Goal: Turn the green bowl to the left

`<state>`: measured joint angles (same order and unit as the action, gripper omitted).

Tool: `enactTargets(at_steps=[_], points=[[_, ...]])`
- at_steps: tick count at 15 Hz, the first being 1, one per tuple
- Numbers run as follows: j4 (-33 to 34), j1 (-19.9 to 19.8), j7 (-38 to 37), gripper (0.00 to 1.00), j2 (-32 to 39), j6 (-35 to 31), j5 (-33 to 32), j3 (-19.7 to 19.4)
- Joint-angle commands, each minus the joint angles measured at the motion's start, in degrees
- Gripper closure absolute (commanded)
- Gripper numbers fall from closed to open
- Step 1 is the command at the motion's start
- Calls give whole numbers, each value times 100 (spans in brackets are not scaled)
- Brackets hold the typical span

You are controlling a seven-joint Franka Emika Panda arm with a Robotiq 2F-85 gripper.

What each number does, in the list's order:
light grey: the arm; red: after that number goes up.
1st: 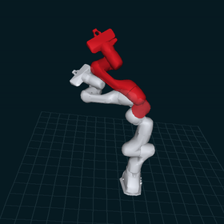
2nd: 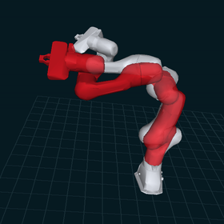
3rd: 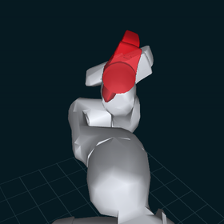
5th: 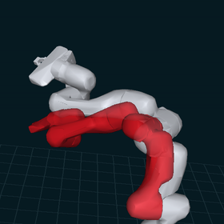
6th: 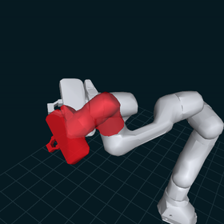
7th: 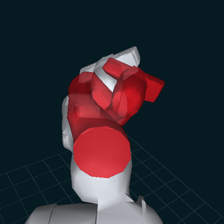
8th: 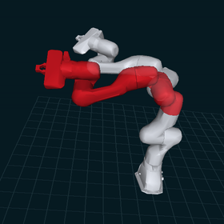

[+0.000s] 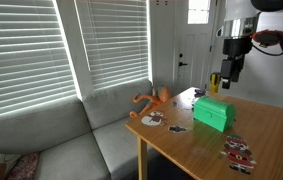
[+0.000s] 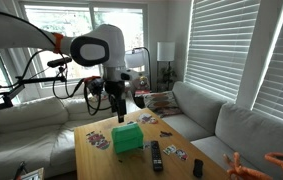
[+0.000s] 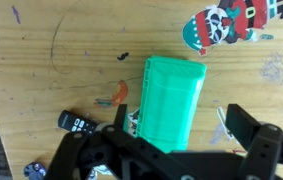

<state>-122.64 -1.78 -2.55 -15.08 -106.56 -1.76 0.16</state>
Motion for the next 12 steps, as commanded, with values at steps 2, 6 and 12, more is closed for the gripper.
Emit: enactTargets(at_steps=[2, 6, 12], points=[[356, -137, -1205, 0, -168, 739, 160, -10], [503, -221, -2059, 0, -219, 947, 240, 1], [505, -225, -2268, 0, -163, 790, 126, 13]])
